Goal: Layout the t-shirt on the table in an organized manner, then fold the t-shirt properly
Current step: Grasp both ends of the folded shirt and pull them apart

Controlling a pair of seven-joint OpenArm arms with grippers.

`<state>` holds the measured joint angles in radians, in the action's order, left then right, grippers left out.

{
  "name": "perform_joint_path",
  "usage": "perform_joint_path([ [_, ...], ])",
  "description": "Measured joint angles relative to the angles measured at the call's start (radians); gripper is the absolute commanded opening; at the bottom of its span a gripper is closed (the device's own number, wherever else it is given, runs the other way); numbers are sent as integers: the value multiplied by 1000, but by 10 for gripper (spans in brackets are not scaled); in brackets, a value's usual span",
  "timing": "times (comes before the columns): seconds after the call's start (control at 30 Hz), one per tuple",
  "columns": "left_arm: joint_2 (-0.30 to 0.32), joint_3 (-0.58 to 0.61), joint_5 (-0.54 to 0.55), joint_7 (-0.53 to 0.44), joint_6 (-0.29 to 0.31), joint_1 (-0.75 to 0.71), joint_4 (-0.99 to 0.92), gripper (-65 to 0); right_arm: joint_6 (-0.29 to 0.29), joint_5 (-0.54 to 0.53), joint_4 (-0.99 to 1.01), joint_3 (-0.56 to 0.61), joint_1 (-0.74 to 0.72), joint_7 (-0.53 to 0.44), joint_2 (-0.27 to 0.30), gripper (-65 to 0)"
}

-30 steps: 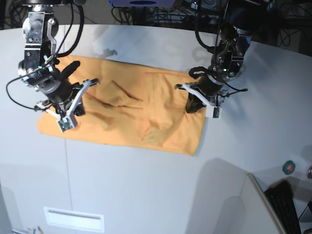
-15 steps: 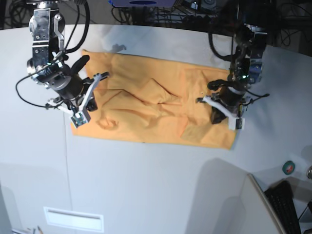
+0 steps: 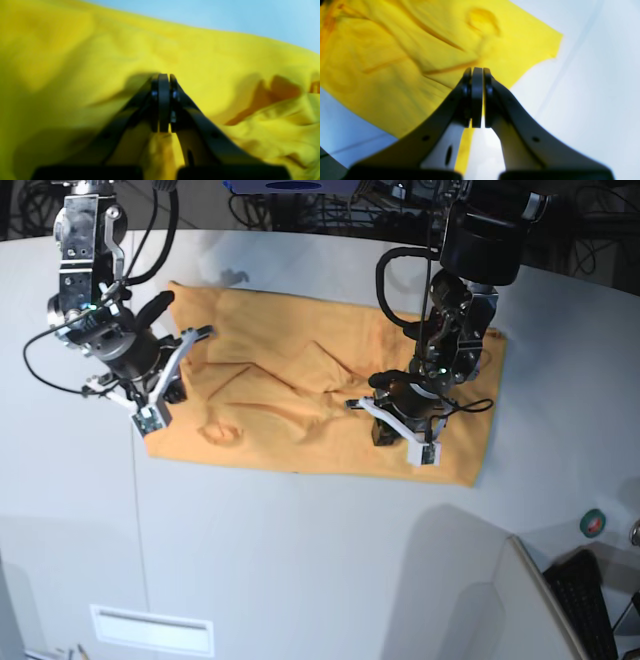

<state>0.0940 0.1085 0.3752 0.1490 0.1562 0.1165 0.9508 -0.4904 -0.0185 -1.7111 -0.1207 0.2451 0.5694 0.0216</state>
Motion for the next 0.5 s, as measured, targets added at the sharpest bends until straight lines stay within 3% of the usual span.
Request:
perform_joint_path([
  [0.37, 48, -50, 9, -23, 12, -196, 338, -650, 0, -4, 6, 3, 0, 2, -5, -650],
  [0.5, 70, -142, -6, -13, -14, -222, 262, -650, -5, -58, 19, -41, -31, 116, -28, -650],
])
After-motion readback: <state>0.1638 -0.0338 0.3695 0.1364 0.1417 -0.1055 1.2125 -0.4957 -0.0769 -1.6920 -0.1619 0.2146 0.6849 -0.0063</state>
